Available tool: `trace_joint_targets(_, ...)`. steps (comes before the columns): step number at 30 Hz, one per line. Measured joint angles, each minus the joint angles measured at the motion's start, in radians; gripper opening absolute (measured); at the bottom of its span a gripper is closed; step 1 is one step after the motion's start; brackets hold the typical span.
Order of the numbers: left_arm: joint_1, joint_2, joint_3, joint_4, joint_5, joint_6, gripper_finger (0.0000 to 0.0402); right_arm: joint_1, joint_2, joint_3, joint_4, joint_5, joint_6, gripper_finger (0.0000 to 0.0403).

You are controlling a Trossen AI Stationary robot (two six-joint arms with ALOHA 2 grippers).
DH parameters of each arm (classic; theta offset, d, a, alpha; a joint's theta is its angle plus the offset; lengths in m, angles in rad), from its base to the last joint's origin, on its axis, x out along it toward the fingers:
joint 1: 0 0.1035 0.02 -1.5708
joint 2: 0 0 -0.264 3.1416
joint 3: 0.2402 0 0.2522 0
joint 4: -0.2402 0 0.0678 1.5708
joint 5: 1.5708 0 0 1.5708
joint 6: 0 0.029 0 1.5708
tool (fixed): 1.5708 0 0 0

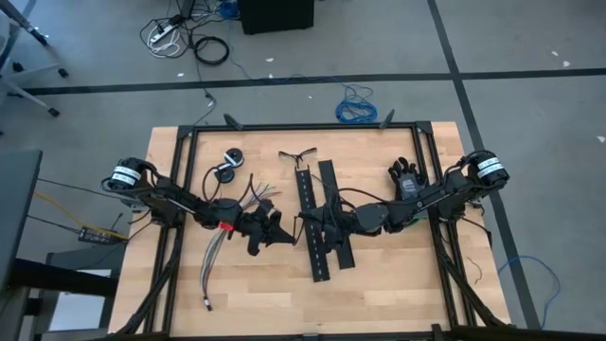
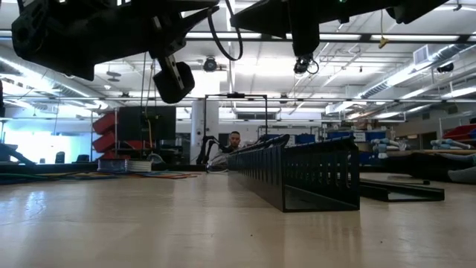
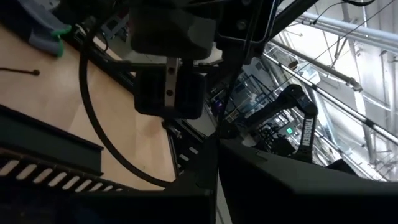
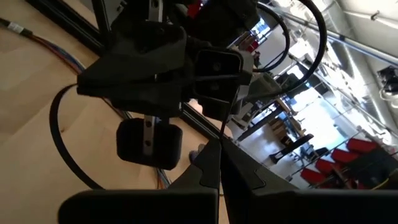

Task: Ziptie cables
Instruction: Wrap the black zip tie on the cable

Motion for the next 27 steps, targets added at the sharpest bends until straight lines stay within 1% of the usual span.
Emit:
trace_joint_targets(11, 0.0, 0.0, 0.0, 0.007, 0.022, -0.002, 0.0, 0.0, 0.0, 0.0, -0.011, 0.0, -0.036, 0.0)
trace_joint_targets(18, 0.0, 0.0, 0.0, 0.05, 0.045, -0.002, 0.0, 0.009, 0.0, 0.0, -0.047, 0.004, -0.037, 0.0)
trace_joint_targets(22, 0.0, 0.0, 0.0, 0.04, 0.046, -0.012, 0.0, 0.018, 0.0, 0.0, -0.062, 0.004, -0.045, 0.0)
trace_joint_targets(27, 0.0, 0.0, 0.0, -0.011, 0.036, -0.03, 0.0, 0.03, 0.0, 0.0, -0.078, 0.005, -0.077, 0.0)
